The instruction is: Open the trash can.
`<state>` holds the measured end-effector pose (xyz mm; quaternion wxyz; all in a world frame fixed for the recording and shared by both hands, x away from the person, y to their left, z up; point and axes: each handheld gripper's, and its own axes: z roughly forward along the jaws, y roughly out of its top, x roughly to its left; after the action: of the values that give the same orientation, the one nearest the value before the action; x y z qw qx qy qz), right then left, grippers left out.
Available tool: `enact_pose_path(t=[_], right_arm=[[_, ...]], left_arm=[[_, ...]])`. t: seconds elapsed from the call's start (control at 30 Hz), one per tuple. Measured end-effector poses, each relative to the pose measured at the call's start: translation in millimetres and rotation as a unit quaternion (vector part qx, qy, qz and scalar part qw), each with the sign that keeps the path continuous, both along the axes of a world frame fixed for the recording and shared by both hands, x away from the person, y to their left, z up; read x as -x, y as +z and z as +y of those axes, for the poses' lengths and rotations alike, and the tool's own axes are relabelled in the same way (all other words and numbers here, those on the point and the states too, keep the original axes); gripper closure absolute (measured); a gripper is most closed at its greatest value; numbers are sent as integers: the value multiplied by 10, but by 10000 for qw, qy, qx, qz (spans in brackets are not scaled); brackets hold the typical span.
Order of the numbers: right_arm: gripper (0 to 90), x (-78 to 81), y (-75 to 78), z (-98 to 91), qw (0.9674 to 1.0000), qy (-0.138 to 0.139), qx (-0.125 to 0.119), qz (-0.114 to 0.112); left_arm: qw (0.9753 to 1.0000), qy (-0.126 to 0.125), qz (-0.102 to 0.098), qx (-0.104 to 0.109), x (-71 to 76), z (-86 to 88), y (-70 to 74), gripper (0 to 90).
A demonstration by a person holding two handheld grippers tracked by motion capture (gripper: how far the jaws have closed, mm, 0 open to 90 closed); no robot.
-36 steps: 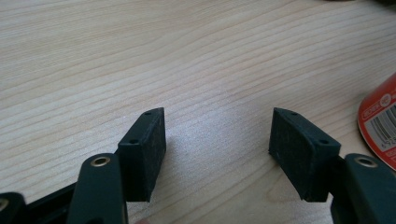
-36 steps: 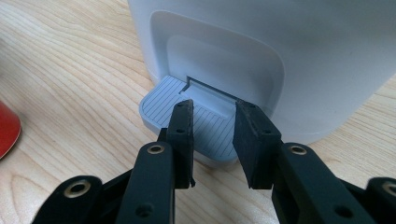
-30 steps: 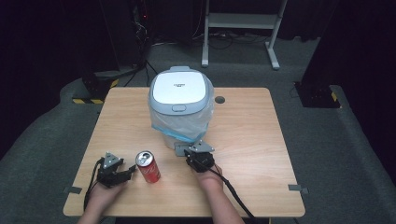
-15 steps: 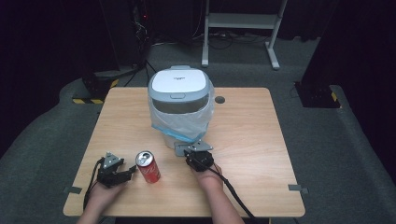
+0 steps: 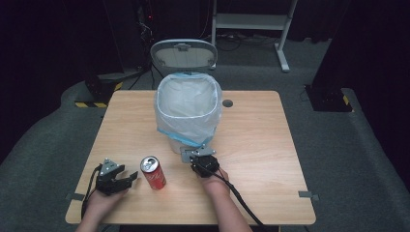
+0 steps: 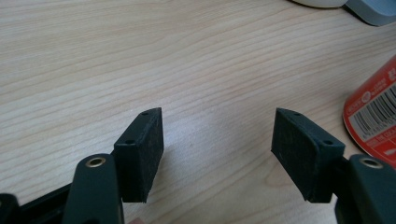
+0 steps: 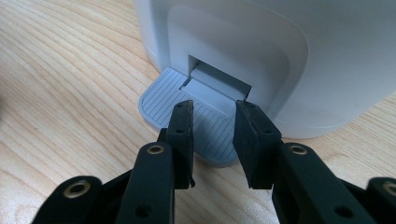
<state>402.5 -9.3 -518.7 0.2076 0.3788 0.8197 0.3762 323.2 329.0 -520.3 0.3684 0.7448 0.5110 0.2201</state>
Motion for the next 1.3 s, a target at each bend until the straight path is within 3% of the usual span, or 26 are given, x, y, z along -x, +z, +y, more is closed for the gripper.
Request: enact_pose_path(t=[0.3,0.47,0.5,0.7,0.77,1.03,1.3], right_arm=[[680,3,-2,0,10000,-2,-3,-7],[680,3,-2,-1,10000,0,-5,-11],[680,3,-3,-1,10000,1,-4,-14],[679,3,-3,-2,10000,-5,-22,-3],[680,2,-4,-3,10000,0,-19,-9],[680,5,-5,-1,10000,8,11,-41],[680,6,-5,-1,10000,9,16,-45]], left_arm=[[9994,-60,-317,93,137,118,183,317],[9978,-214,-602,198,218,114,309,287],[9967,-266,-723,263,251,104,367,283],[9940,-382,-985,272,328,66,505,250],[9923,-431,-1101,366,368,46,582,237],[9870,-571,-1372,618,472,10,742,193],[9823,-783,-1472,854,506,-35,828,156]])
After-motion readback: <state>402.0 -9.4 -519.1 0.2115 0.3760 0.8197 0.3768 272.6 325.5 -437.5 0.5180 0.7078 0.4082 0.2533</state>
